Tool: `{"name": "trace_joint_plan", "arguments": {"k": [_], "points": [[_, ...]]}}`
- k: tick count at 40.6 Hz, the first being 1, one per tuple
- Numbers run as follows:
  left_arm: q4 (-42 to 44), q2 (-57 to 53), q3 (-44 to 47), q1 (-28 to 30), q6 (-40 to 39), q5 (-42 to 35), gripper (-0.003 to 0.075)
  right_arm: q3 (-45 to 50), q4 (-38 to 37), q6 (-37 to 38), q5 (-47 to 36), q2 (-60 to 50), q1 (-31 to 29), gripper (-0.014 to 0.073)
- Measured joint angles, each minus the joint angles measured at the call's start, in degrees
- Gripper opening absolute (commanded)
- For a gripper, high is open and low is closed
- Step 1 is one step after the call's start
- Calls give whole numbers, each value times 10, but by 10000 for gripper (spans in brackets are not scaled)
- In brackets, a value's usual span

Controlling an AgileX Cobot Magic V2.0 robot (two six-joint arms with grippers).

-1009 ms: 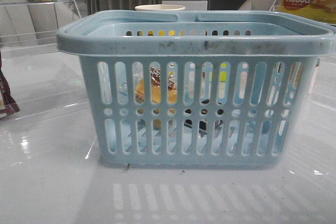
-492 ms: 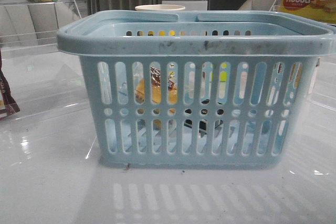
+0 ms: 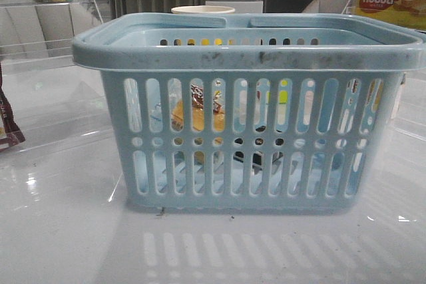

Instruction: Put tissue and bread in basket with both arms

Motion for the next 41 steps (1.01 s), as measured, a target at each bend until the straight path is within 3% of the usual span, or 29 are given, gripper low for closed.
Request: {"name": "trace_joint_plan", "arguments": {"k": [6,11,21,30,41], "points": [[0,0,0,0,0,0,92,8,0,0,-7,-12,-1,55],[0,0,0,0,0,0,92,49,0,0,-69,-52,-34,55],[0,0,0,0,0,0,92,227,0,0,-296,-182,-182,55],[0,0,0,0,0,0,92,354,5,0,-419,-238,-285,55],[0,0,0,0,0,-1,92,380,6,0,-456,-239,-301,55]]}}
